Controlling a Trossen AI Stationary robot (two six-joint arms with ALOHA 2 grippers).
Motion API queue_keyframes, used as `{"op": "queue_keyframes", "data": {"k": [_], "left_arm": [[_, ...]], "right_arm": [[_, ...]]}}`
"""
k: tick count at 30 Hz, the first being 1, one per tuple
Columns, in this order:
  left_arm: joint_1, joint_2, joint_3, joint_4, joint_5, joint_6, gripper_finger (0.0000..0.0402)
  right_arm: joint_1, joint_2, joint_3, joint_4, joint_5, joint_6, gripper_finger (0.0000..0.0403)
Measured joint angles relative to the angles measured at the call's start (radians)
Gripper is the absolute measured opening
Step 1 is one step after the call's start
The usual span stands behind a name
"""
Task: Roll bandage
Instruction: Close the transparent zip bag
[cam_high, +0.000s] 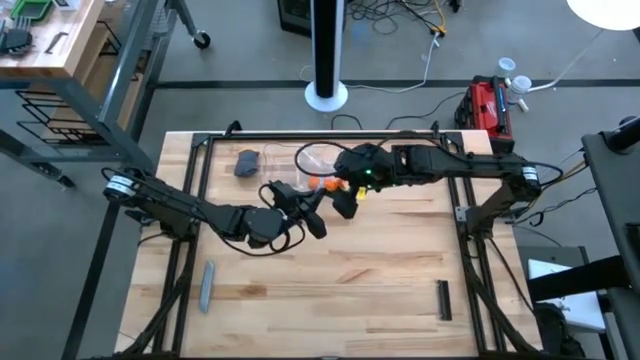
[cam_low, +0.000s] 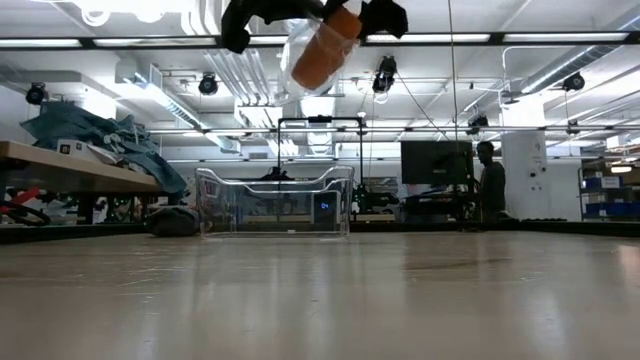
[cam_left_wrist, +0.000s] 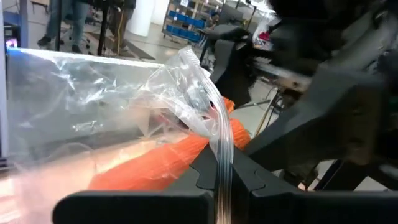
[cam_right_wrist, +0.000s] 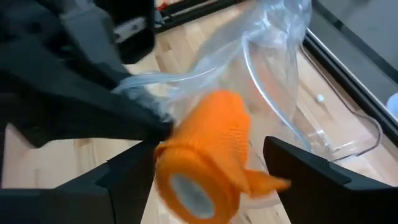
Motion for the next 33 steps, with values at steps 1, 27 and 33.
{"op": "queue_keyframes", "data": {"k": [1,27,33], "left_arm": [[0.001,0.000,-0.003,0.000,0.001,0.012,0.0000],[0.189,-0.296,-0.034,-0.353,0.663,-0.622,0.0000],[0.193,-0.281,-0.019,-0.496,0.729,-0.660,0.0000]], "right_arm": [[0.002,-0.003,0.018,0.013,-0.004,-0.004,0.0290],[0.051,-0.292,-0.023,-0.242,0.186,-0.033,0.0277],[0.059,-0.270,-0.147,-0.200,0.177,-0.026,0.0268]]}}
